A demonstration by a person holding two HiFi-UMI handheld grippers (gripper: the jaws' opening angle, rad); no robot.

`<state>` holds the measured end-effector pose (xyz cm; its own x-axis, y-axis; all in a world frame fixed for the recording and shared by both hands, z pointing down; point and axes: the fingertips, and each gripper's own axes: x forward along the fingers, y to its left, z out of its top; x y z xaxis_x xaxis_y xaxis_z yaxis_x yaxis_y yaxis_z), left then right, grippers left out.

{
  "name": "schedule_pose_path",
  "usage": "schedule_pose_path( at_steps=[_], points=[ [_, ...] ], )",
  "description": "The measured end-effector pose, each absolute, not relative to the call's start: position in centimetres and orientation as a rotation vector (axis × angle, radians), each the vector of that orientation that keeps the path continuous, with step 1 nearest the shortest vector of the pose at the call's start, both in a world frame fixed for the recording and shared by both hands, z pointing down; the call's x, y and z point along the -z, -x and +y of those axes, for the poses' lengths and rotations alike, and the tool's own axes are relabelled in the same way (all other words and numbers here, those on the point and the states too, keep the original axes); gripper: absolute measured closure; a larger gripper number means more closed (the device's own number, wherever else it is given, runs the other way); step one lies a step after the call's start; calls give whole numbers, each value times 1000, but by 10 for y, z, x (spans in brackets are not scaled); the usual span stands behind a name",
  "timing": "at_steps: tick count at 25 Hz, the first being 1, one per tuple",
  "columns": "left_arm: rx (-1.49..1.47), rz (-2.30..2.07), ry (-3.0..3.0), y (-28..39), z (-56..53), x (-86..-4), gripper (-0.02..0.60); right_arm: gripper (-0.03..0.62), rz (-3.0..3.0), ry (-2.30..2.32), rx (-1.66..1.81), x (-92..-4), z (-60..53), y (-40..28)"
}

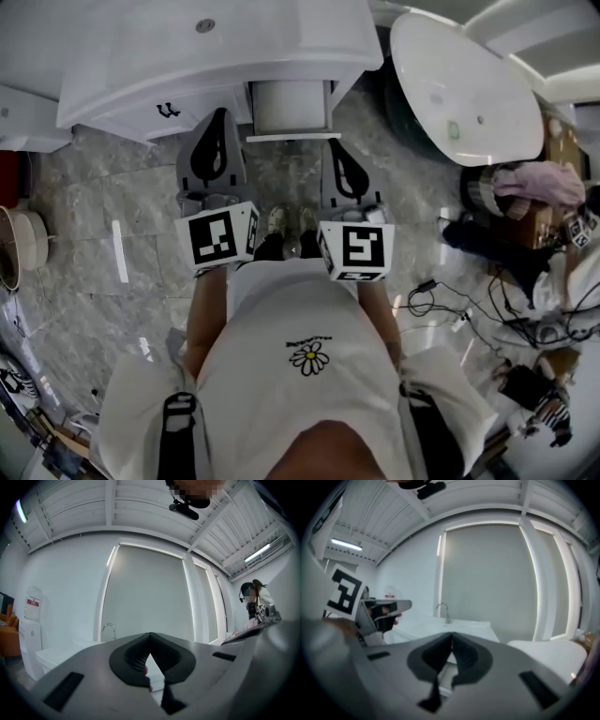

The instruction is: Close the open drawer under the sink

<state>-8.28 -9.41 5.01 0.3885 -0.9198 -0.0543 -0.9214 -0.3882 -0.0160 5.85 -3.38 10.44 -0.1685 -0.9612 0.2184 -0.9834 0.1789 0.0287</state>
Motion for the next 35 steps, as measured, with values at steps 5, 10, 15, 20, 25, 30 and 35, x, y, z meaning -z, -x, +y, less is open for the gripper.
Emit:
schedule_pose_path(
  at_steps=[5, 10, 15, 20, 25, 30, 35],
  points=[
    [-82, 1687, 2565, 64, -88, -35, 563, 565, -2296, -1899, -228, -100, -46, -73],
    [-84, 1716, 2536, 62, -91, -31, 563, 565, -2332, -1904, -161, -85, -56, -79],
    [-97, 1737, 2504, 63, -89, -28, 563, 565, -2349, -1906, -186, -91, -55, -82],
    [-103, 1737, 2468, 69, -101, -30, 563, 565, -2387, -1859, -148, -90, -71, -74],
    [-43, 1760, 2499, 67, -130, -70, 563, 565, -2391, -1845, -238, -126, -95, -75],
    [51, 1802, 2493, 65, -167, -154, 563, 565, -2366, -1827, -321, -203, -125, -77],
    [37, 1911, 2518, 74, -178, -228, 563, 565, -2346, -1829, -288, -260, -143, -75]
  ],
)
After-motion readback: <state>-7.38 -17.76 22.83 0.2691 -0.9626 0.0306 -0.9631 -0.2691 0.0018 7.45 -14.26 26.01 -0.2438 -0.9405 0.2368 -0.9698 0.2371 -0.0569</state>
